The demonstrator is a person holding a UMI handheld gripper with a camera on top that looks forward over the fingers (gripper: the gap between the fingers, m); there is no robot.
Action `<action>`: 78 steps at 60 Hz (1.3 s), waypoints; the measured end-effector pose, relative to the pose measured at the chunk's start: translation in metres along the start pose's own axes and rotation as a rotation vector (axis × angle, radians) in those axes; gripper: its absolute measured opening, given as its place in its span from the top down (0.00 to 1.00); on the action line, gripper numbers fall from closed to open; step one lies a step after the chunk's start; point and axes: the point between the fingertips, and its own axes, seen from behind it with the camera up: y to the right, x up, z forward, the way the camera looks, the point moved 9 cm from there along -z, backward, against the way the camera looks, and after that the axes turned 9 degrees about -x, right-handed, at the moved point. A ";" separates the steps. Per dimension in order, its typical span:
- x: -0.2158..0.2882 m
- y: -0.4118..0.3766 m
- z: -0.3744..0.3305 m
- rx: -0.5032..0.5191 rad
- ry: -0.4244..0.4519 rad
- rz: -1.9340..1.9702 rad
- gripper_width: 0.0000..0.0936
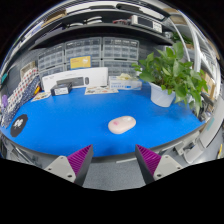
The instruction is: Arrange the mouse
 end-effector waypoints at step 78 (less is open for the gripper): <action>0.073 -0.038 0.142 0.096 -0.067 -0.118 0.62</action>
